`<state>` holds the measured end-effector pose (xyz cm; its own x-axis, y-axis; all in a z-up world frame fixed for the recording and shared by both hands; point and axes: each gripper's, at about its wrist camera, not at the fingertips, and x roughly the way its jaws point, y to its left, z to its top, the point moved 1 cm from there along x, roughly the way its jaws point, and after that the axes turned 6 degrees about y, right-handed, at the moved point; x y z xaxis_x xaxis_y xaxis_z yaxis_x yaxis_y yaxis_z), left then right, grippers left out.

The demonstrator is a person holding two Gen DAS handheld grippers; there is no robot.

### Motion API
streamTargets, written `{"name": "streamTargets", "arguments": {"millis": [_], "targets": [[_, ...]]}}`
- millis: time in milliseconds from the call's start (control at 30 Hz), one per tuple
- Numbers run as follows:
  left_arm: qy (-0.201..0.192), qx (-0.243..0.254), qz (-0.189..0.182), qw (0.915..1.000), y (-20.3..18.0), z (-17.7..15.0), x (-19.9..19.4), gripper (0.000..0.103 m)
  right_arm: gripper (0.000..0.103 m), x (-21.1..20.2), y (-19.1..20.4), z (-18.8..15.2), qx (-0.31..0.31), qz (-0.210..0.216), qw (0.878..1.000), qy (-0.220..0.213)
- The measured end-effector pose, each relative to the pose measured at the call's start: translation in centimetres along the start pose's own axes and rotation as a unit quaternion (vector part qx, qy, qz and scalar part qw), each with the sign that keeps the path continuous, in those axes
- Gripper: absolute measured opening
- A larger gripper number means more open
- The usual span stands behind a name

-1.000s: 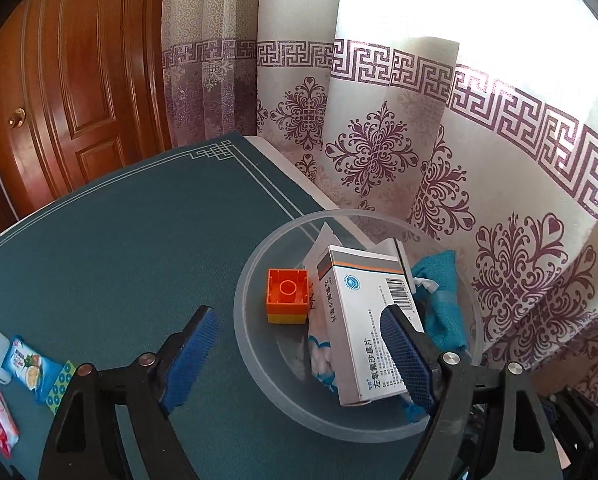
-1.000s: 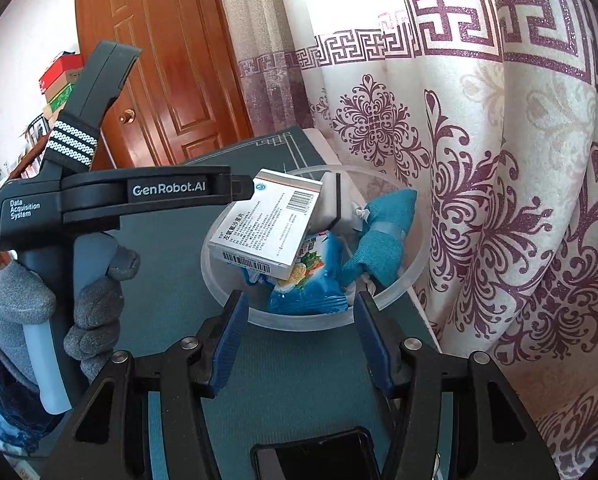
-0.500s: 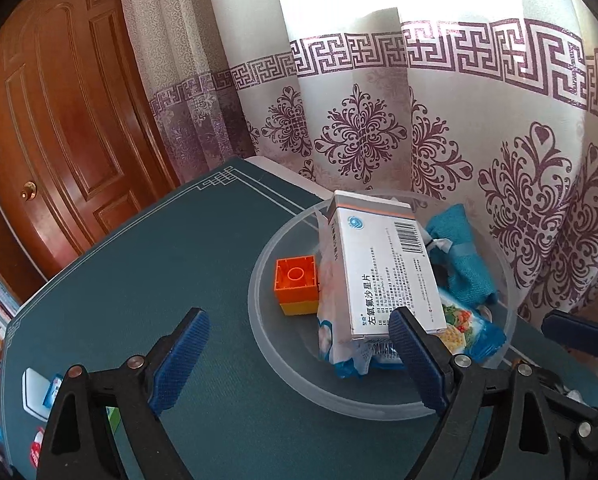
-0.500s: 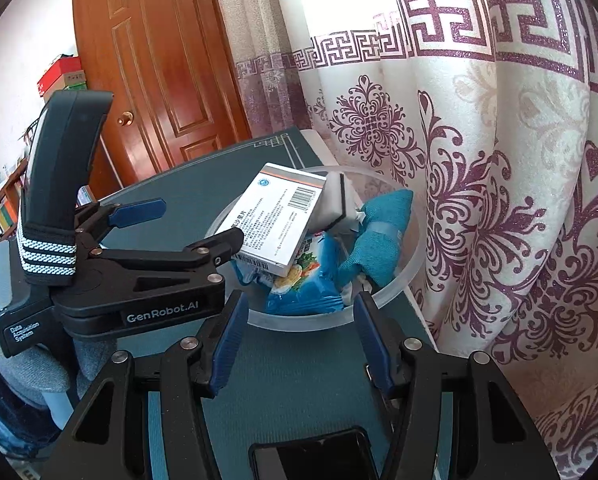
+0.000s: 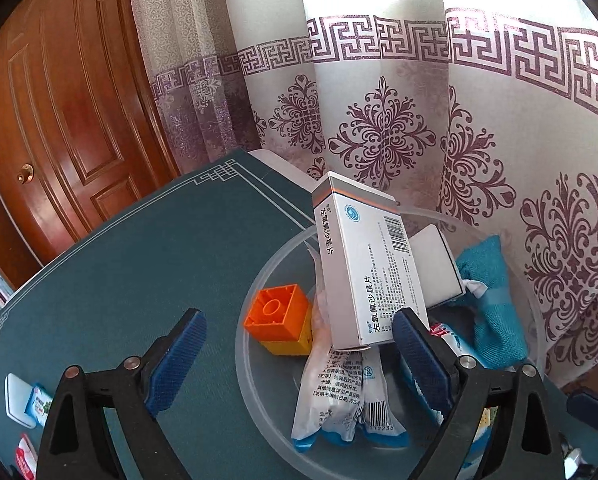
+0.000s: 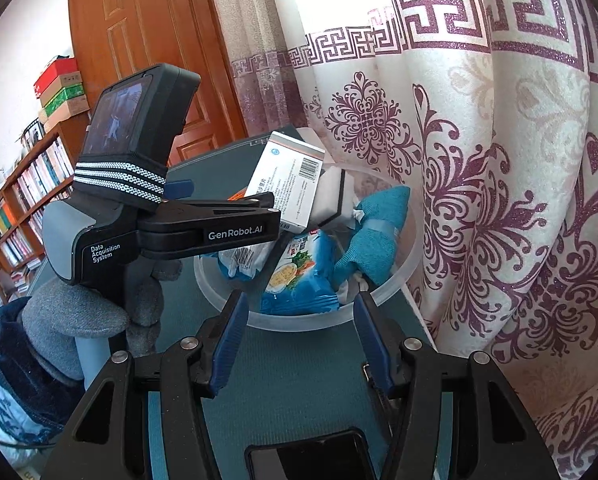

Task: Organize objects
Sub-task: 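Withdraw both grippers from the bowl toward the remaining items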

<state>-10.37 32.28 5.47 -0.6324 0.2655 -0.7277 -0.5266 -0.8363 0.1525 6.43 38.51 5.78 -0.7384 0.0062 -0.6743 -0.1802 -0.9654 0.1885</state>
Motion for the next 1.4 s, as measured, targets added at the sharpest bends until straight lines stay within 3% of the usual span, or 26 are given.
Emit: {"name": "streamTargets", "arguments": {"millis": [133, 333, 900, 1400], "targets": [[0.013, -0.019, -0.018, 0.9996, 0.9, -0.4, -0.5, 0.097, 0.056, -0.1, 0.0, 0.0, 0.001, -0.001, 1.0, -0.001], [0.001, -0.047, -0.025, 0.9986, 2.7, -0.6, -2.5, 0.097, 0.056, -0.2, 0.0, 0.1, 0.0, -0.001, 1.0, -0.002], [0.014, -0.07, -0.003, 0.9974, 5.6, -4.5, -5.0, 0.099, 0.057, -0.6, 2.0, -0.4, -0.008, 0.008, 1.0, 0.002], [0.027, -0.121, 0.022, 0.9921, 10.9, -8.2, -6.7, 0.102, 0.062, -0.4, 6.3, -1.4, -0.03, 0.028, 0.999, 0.015]]}}
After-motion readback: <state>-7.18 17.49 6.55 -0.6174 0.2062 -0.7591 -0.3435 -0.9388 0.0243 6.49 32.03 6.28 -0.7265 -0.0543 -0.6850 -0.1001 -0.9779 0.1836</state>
